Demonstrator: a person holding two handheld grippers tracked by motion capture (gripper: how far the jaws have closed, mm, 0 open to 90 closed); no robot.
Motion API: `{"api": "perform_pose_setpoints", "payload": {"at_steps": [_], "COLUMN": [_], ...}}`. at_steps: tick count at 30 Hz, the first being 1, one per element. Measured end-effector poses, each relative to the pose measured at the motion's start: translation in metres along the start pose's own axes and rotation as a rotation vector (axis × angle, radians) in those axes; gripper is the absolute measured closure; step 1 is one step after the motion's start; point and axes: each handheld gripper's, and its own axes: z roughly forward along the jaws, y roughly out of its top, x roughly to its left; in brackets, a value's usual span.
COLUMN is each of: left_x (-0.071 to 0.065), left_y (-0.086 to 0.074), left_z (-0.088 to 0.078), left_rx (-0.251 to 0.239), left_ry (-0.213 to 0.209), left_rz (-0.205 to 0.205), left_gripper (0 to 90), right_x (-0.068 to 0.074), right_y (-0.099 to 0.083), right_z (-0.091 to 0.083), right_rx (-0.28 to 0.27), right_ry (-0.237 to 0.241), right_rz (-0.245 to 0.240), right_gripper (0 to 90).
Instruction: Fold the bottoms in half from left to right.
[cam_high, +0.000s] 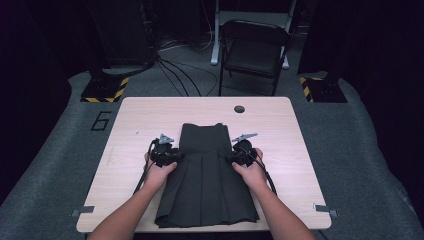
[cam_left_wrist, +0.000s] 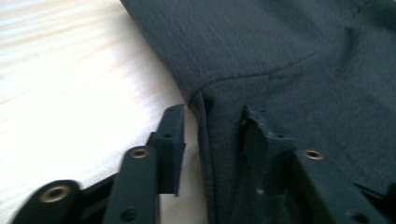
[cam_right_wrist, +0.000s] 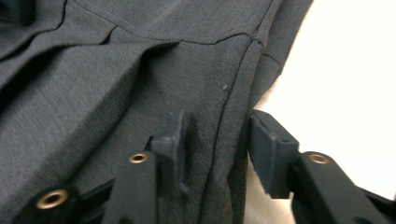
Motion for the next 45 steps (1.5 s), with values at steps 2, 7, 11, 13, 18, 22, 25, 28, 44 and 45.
{"api": "perform_pose_setpoints", "payload": {"at_steps": [2, 7, 11, 13, 18, 22, 25, 28, 44, 45], "left_x": [0.001, 0.003, 0.001, -0.001, -0.002, -0.002, -0.002, 0.0, -0.002, -0.001], "left_y": [0.001, 0.006, 0.006, 0.006, 0.005, 0.004, 0.004, 0.004, 0.011, 0.014], "left_z": [-0.002, -0.003, -0.001, 0.002, 0.006, 0.007, 0.007, 0.007, 0.008, 0.008], "left_rx": [-0.027, -0.037, -0.032, -0.03, -0.012, -0.005, -0.006, -0.002, -0.009, -0.018], "left_ry": [-0.005, -0.003, -0.012, -0.011, -0.005, -0.006, -0.002, 0.005, 0.017, 0.018], "left_rz": [-0.011, -0.013, -0.002, -0.004, -0.002, -0.001, -0.004, -0.007, 0.02, 0.012], "left_gripper": [55.2, 48.0, 47.9, 47.9, 46.9, 46.4, 46.3, 45.6, 44.9, 44.9], "right_x": [0.001, 0.006, 0.004, 0.002, 0.0, -0.001, 0.002, 0.009, -0.004, -0.004], "right_y": [0.001, 0.008, 0.012, 0.015, 0.026, 0.024, 0.025, 0.026, 0.002, 0.002], "right_z": [-0.002, -0.015, -0.017, -0.015, -0.002, 0.003, -0.001, -0.009, 0.002, 0.002], "right_rx": [-0.004, -0.06, -0.08, -0.07, -0.03, 0.004, -0.001, 0.001, 0.045, 0.045], "right_ry": [-0.004, -0.042, -0.024, -0.03, -0.006, -0.009, -0.01, -0.036, -0.043, -0.043], "right_rz": [0.018, -0.004, 0.007, -0.011, 0.021, 0.007, 0.002, -0.03, 0.038, 0.038], "right_gripper": [53.3, 47.7, 46.6, 47.3, 61.8, 78.1, 79.6, 80.0, 79.5, 79.5]}}
